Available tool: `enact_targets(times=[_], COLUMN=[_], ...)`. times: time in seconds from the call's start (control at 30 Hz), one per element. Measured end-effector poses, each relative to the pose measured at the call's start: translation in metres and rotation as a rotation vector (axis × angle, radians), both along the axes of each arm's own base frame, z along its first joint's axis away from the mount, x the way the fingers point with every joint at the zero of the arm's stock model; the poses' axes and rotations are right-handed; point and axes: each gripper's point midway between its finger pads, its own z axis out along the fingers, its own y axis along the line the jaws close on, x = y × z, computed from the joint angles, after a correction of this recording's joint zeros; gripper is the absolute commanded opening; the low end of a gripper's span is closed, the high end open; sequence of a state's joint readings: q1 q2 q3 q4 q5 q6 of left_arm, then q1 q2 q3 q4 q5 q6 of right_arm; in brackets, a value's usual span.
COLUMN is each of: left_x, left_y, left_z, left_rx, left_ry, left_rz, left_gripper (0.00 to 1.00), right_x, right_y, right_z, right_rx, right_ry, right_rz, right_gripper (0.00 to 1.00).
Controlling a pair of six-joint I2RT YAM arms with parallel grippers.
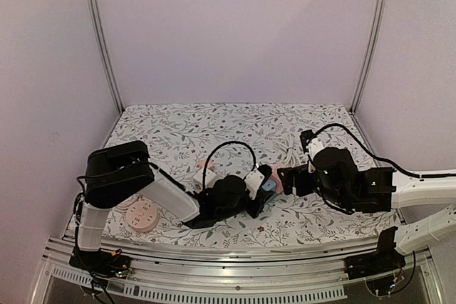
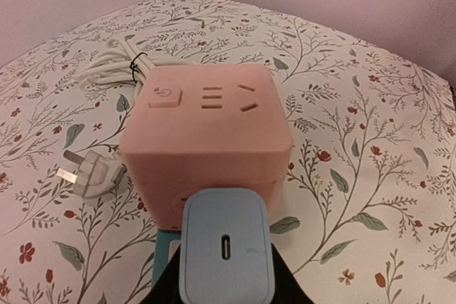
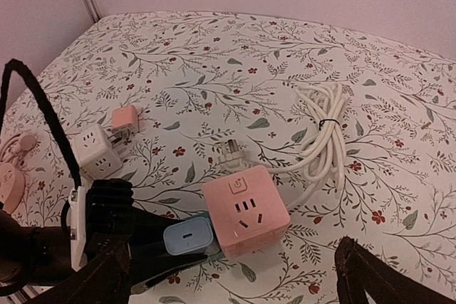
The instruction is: Insert the plug
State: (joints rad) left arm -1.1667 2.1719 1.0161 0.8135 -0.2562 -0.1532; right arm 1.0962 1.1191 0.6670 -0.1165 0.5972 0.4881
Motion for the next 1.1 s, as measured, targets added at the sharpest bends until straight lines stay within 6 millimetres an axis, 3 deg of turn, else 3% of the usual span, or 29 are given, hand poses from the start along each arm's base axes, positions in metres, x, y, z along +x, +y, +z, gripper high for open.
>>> enact_targets(times=[0.1,0.23,0.3,0.4,0.57,0.7,0.83,1.0,1.1], left_x=[0.0,-0.003,-0.006,-0.008,-0.011,-0.016,-0.019,-0.016,-0.012], left_y=[0.001,0.007,0.014,0.018,0.017,0.019,0.022,0.024,0.025], left_z=[0.0,0.001,-0.002,0.002,0.034,0.061,0.078,0.074,0.07], left_rx=[-0.001,0.003,0.029,0.045,-0.008,-0.055,-0.075,-0.032,0.01], left_ry=[0.002,0.012,0.024,0.03,0.022,0.019,0.047,0.136,0.192], left_rz=[0.001,0.005,0.002,-0.003,-0.024,-0.04,-0.045,-0.055,-0.055], left_gripper=[0.26,0.52,0.6,0.66,0.72,0.7,0.53,0.39,0.37], right_x=[0.0,0.001,0.001,0.001,0.002,0.002,0.002,0.003,0.009], right_y=[0.001,0.003,0.003,0.004,0.006,0.006,0.005,0.005,0.002], right_z=[-0.003,-0.003,-0.002,0.0,0.008,0.012,0.018,0.023,0.017], right_rx=[-0.008,-0.014,-0.015,-0.018,-0.014,-0.021,-0.046,-0.091,-0.104], right_ry=[0.007,0.01,0.01,0.012,0.01,0.014,0.024,0.053,0.093], right_rz=[0.004,0.005,0.005,0.005,0.005,0.005,0.007,0.022,0.03], right_gripper=[0.99,0.99,0.99,0.99,0.99,0.99,0.98,0.96,0.96])
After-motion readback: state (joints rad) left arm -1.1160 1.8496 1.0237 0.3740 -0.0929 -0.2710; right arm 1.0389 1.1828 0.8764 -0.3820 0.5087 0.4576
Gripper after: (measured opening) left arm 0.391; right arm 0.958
